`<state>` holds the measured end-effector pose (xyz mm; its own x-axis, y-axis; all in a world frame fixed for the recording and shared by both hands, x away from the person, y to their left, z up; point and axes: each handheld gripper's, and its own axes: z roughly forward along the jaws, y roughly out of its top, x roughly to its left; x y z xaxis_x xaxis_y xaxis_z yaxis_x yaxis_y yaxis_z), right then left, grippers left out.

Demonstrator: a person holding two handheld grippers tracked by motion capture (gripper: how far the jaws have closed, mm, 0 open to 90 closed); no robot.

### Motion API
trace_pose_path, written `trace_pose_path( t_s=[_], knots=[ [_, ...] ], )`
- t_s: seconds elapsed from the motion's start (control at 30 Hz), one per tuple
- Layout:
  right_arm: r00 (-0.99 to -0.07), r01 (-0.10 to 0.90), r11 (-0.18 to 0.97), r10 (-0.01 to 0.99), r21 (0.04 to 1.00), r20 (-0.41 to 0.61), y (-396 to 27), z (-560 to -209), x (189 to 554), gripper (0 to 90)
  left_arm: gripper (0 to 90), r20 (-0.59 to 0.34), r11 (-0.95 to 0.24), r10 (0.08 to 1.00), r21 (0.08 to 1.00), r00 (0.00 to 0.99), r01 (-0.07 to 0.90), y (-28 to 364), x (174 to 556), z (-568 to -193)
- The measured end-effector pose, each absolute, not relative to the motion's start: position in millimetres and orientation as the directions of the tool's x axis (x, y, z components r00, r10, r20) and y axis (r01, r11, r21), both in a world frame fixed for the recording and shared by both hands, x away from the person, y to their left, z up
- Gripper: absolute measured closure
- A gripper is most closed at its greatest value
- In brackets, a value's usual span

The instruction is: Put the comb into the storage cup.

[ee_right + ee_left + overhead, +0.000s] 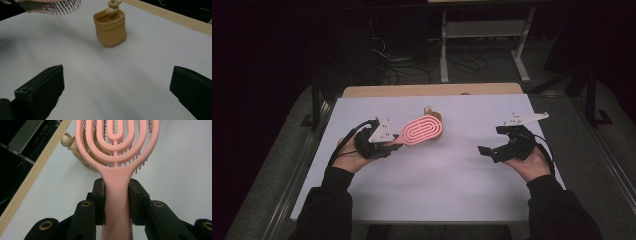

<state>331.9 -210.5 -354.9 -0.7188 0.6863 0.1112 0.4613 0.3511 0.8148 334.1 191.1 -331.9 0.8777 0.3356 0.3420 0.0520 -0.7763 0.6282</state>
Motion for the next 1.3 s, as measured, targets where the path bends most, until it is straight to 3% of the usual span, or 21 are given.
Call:
trace_pose_path(
  t_s=[0.37,0.77,1.3],
  knots=[
    [-0.756,0.428,0.369,0.646,0.825,0.104,-190,-335,342,0.0,70.3,0.355,-0.767,0.315,0.641,0.88,0.016,179,334,-328],
    [-0.777,0.447,0.353,0.609,0.822,0.161,-176,-321,353,0.0,70.2,0.379,-0.761,0.302,0.649,0.875,-0.018,164,334,-327],
    [-0.78,0.527,0.325,0.551,0.786,0.295,-152,-312,374,12.0,70.2,0.427,-0.761,0.278,0.644,0.861,-0.074,159,330,-326]
  ],
)
